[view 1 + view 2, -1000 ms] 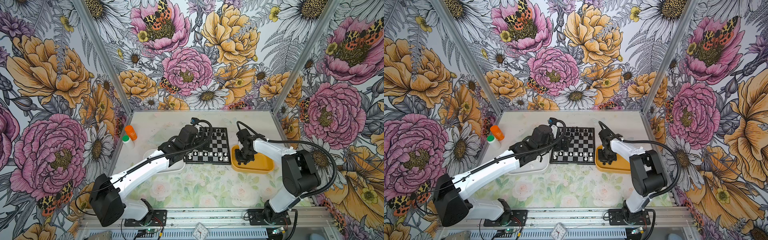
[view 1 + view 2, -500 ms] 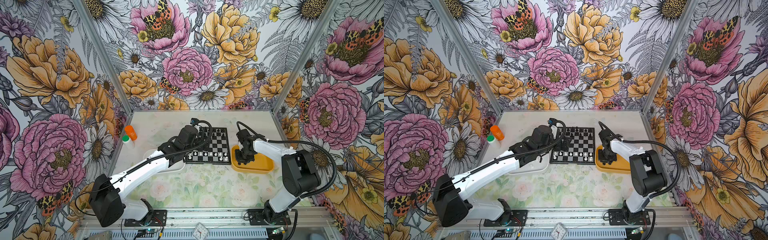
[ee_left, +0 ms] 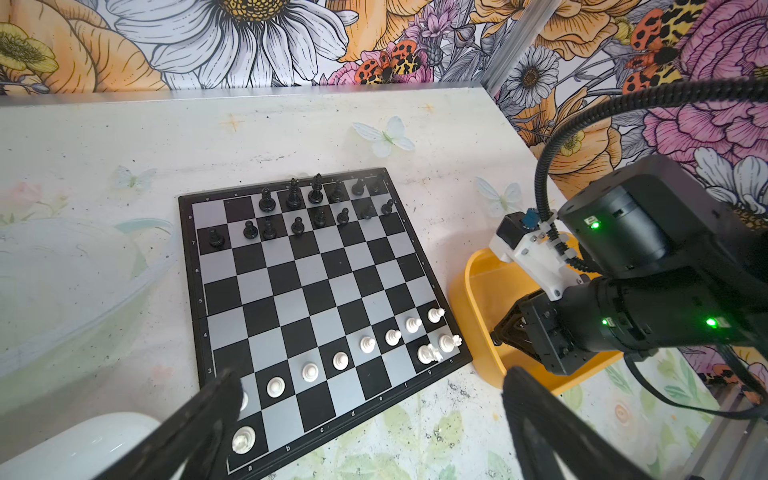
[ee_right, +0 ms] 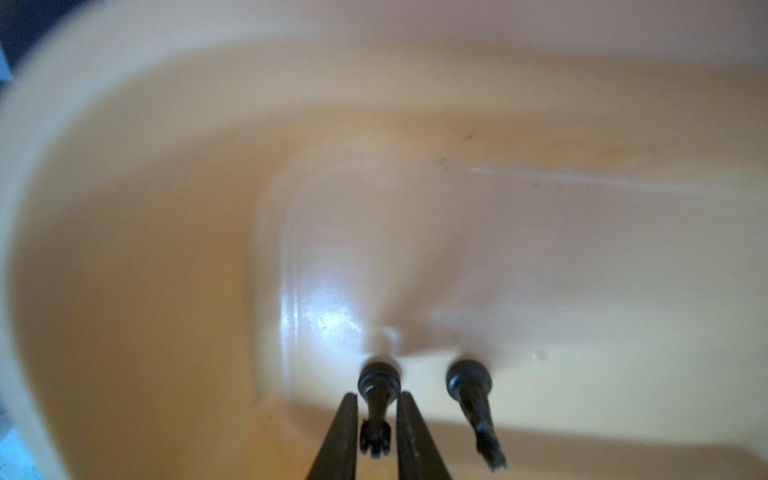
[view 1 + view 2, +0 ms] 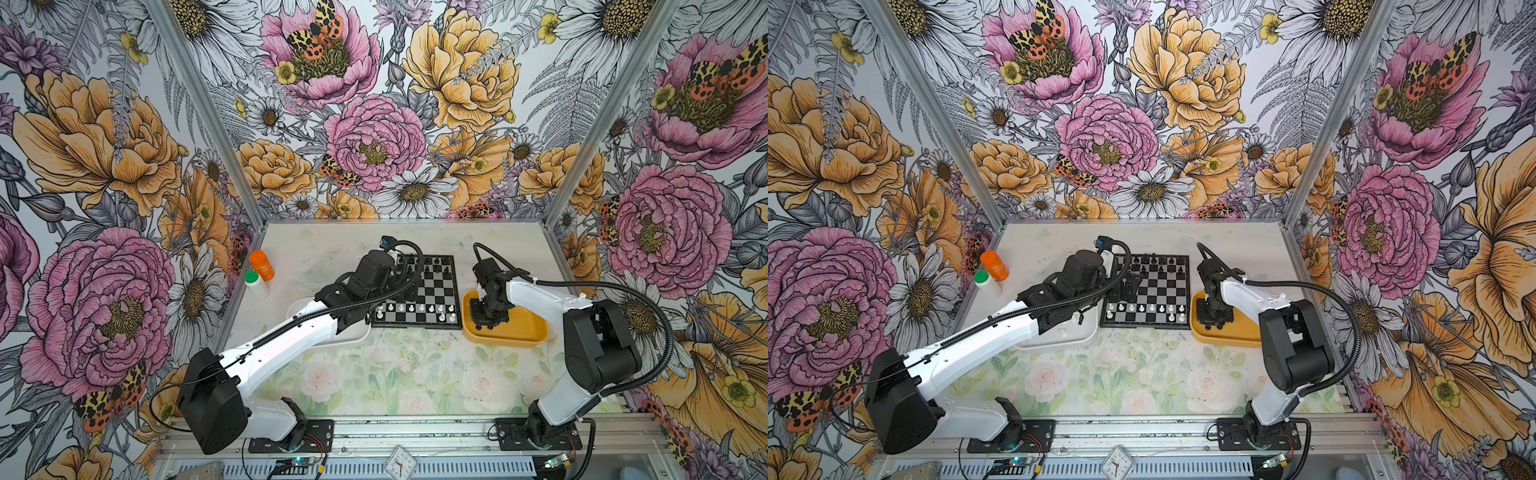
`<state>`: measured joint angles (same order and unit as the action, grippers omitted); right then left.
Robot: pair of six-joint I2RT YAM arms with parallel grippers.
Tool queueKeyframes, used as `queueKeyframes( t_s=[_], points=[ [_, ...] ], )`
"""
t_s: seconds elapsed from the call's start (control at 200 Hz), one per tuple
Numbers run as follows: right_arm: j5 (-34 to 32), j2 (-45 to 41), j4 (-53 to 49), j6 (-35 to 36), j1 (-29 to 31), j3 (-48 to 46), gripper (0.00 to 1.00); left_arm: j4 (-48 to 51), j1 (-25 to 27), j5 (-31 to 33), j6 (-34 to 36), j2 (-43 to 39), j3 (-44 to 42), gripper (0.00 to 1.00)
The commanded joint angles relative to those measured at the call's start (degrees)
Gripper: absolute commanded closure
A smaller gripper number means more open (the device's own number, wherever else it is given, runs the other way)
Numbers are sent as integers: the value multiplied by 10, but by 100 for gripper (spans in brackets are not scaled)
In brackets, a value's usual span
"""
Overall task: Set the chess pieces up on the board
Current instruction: 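Lower the right gripper and close it on a black piece in the yellow tray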
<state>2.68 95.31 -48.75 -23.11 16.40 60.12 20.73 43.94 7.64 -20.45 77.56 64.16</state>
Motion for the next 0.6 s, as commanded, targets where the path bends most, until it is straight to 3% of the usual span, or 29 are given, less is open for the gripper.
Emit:
queueKeyframes(
  t_s=[0.0,0.595],
  points=[
    [-6,-2,8,-10,-2,-6,79,-4,-6,-14,13,-17,-3,1],
    [-7,-24,-10,-13,4,16,88,-4,-8,-9,10,-36,-18,1]
  ],
)
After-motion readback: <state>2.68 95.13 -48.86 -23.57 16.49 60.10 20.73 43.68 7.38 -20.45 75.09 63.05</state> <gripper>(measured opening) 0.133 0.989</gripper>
